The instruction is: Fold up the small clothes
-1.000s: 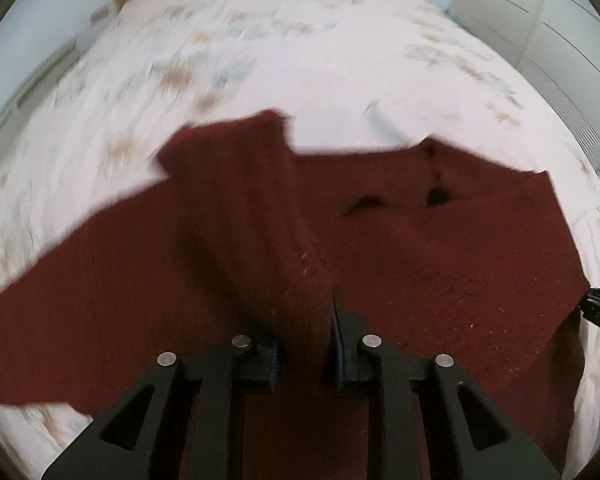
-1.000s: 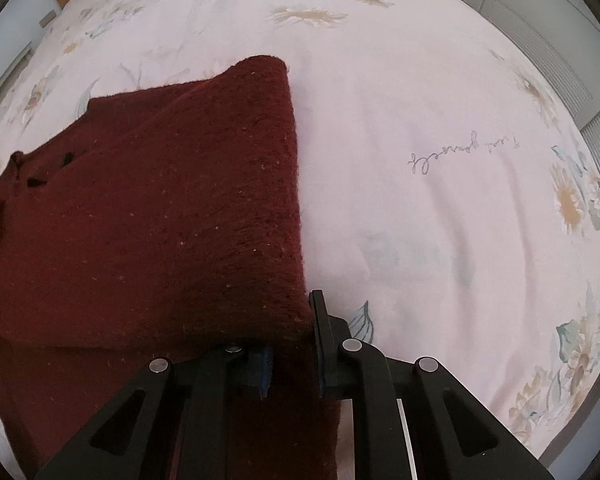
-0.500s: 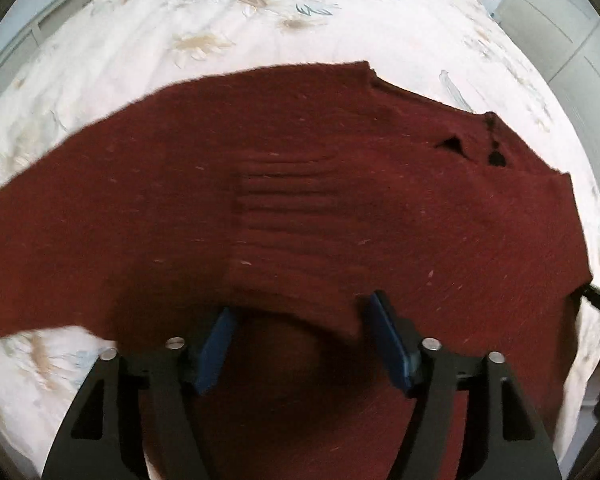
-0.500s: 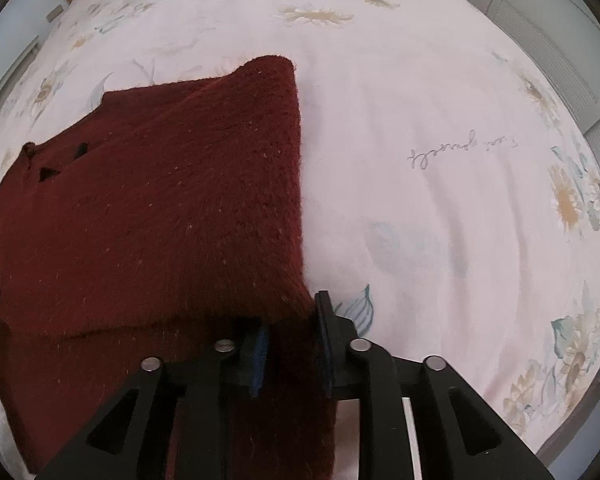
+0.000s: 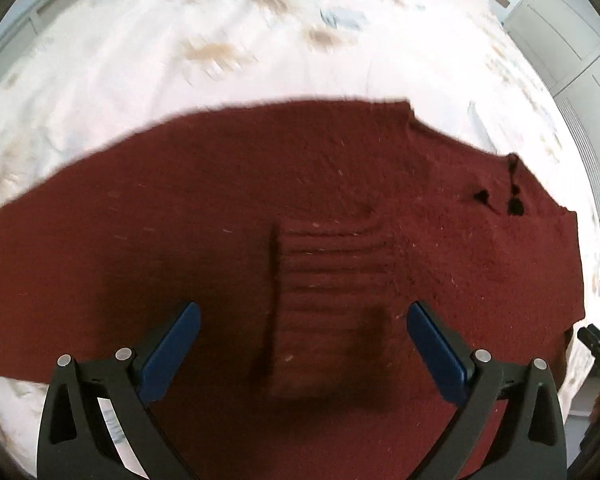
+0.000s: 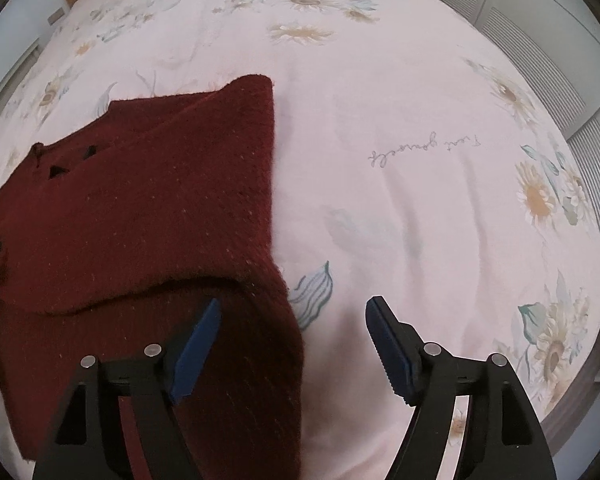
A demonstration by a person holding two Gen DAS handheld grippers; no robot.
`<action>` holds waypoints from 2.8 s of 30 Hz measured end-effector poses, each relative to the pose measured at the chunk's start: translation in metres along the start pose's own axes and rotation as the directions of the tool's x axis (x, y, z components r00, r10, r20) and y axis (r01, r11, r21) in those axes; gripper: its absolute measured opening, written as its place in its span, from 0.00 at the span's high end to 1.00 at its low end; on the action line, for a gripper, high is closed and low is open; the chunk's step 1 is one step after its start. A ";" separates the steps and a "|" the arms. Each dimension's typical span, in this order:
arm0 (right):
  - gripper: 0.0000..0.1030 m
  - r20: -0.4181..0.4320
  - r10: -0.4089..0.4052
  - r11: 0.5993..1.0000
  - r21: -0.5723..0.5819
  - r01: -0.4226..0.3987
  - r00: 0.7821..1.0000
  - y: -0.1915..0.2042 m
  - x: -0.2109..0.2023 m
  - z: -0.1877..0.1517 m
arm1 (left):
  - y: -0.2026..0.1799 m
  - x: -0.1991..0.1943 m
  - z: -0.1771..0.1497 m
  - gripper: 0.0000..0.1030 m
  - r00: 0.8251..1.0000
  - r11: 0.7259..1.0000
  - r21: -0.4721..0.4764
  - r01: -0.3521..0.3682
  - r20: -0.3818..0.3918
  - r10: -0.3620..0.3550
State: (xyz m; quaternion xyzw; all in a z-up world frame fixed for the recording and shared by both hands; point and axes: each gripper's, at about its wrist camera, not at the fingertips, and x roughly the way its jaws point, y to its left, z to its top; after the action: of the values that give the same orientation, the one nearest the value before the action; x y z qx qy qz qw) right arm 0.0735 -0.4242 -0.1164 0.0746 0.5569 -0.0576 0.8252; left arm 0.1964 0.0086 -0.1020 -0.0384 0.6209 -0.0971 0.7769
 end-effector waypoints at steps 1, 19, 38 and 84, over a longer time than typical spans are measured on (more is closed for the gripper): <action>0.26 -0.001 0.000 1.000 0.002 0.000 1.000 0.000 0.001 0.000 | -0.001 0.006 0.000 0.02 1.000 1.000 -0.011 0.008 -0.014 -0.008; 0.26 0.069 0.131 0.984 0.111 -0.139 0.989 -0.015 0.003 0.024 | -0.032 -0.029 -0.014 0.89 0.986 0.981 0.176 -0.078 0.157 0.050; 0.83 0.007 0.165 0.980 0.114 -0.165 0.986 0.008 0.054 0.058 | -0.008 -0.007 -0.022 0.82 0.969 0.970 0.154 -0.191 0.190 0.161; 0.00 0.212 0.093 0.988 -0.142 -0.064 0.973 0.109 0.055 -0.003 | -0.042 0.015 -0.077 0.01 0.956 0.968 0.211 -0.138 0.282 0.075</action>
State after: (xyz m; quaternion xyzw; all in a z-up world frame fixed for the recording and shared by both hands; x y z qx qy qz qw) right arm 0.1106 -0.3174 -0.1620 0.0343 0.4622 0.0049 0.8861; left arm 0.1200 -0.0305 -0.1259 0.0719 0.4943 -0.1192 0.8581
